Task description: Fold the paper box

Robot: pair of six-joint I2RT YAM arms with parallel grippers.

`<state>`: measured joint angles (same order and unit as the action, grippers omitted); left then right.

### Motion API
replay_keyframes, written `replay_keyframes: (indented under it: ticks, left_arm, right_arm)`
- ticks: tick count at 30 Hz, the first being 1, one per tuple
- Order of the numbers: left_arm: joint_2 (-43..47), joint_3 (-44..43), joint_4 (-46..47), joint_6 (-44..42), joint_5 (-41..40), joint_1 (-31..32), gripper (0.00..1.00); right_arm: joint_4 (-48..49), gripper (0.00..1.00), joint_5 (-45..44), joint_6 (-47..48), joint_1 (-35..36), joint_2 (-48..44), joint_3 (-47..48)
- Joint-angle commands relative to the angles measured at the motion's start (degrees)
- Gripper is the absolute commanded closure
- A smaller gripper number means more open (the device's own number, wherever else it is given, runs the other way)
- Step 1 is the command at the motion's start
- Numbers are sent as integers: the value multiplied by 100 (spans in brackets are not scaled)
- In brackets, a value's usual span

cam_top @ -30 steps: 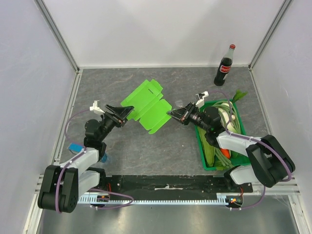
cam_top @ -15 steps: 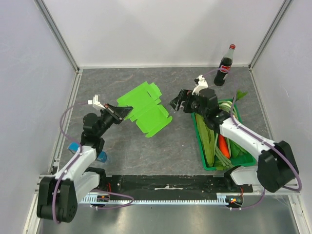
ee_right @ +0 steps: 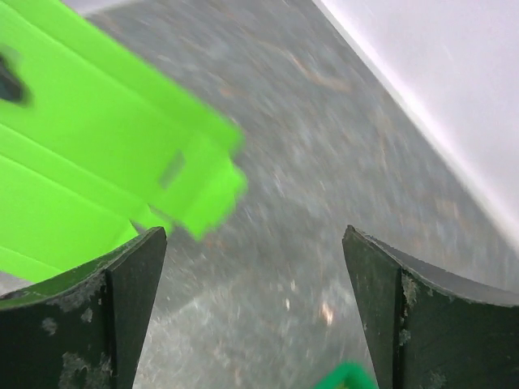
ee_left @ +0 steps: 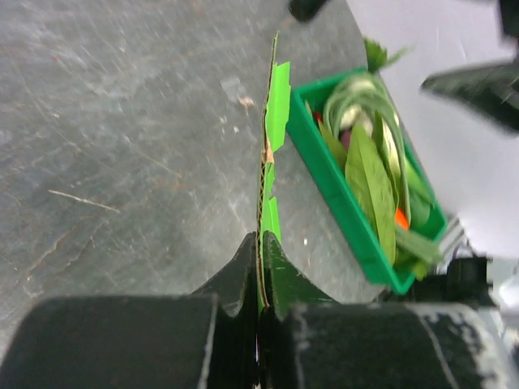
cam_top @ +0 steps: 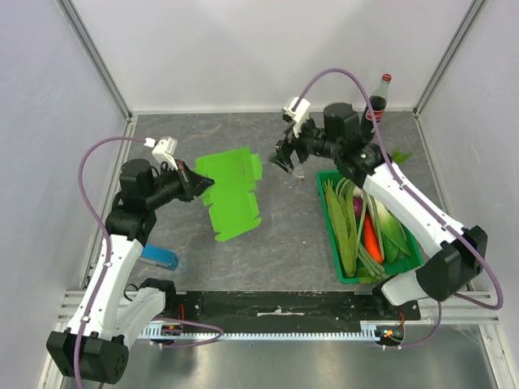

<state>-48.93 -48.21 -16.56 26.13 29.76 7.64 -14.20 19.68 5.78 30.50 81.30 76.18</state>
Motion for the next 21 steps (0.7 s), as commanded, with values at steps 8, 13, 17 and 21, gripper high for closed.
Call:
replay_keyframes:
  ticks: [8, 13, 17, 21]
  left_arm:
    - [-161, -400, -1131, -1848, 1911, 457, 98]
    - [-441, -462, -1148, -2085, 2034, 695, 98]
    - [-592, -576, -1192, -2174, 1876, 757, 98]
    - [-504, -620, -1113, -2200, 1788, 748, 98]
  right_arm:
    - [-4346, 14, 3628, 2753, 571, 2777, 4326]
    - [-4600, 19, 4219, 2919, 703, 2830, 3844]
    - [-4733, 34, 4439, 3166, 861, 2786, 3352]
    - [-4672, 66, 4527, 3236, 852, 2620, 3140]
